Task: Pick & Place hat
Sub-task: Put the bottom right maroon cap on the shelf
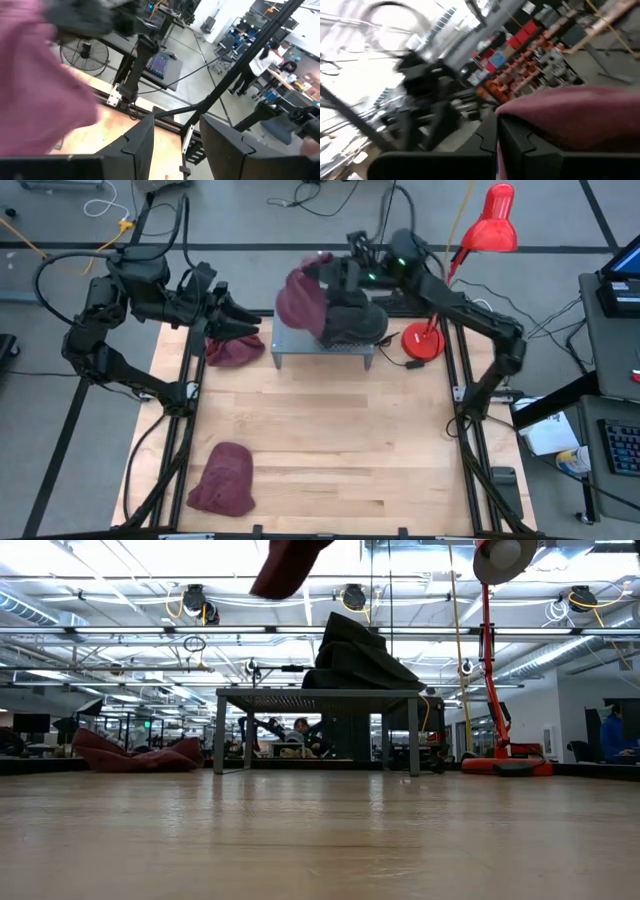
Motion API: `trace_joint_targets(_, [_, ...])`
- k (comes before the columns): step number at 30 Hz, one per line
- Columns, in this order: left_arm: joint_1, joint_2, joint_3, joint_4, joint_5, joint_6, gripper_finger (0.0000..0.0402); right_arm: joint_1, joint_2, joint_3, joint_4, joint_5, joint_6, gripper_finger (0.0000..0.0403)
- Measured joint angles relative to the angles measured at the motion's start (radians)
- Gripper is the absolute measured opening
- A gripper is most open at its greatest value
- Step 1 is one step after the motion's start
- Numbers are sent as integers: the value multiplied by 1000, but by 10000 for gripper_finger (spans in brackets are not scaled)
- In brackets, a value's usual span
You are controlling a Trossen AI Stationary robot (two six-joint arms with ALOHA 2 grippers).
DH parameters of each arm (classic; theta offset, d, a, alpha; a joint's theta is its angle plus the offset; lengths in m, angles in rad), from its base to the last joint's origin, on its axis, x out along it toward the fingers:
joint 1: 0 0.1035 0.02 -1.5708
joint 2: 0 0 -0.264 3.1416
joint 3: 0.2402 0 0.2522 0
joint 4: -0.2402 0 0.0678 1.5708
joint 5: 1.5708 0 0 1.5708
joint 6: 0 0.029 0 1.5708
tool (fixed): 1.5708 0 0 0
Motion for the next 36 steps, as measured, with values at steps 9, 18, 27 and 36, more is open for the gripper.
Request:
trace_joint_targets(9, [2, 0, 0, -3, 3, 32, 140, -94, 232, 266, -84, -79, 56, 0])
trace_joint_targets(18, [2, 0, 0, -3, 3, 57, 147, -135, 334, 291, -131, -138, -3, 0])
trace_joint_targets(27, [2, 0, 0, -2, 3, 65, 161, -142, 342, 291, -324, -140, -238, 0])
trace_joint_targets(36, [2, 3, 0, 0, -27, 79, 147, -125, 344, 291, -427, -151, -382, 0])
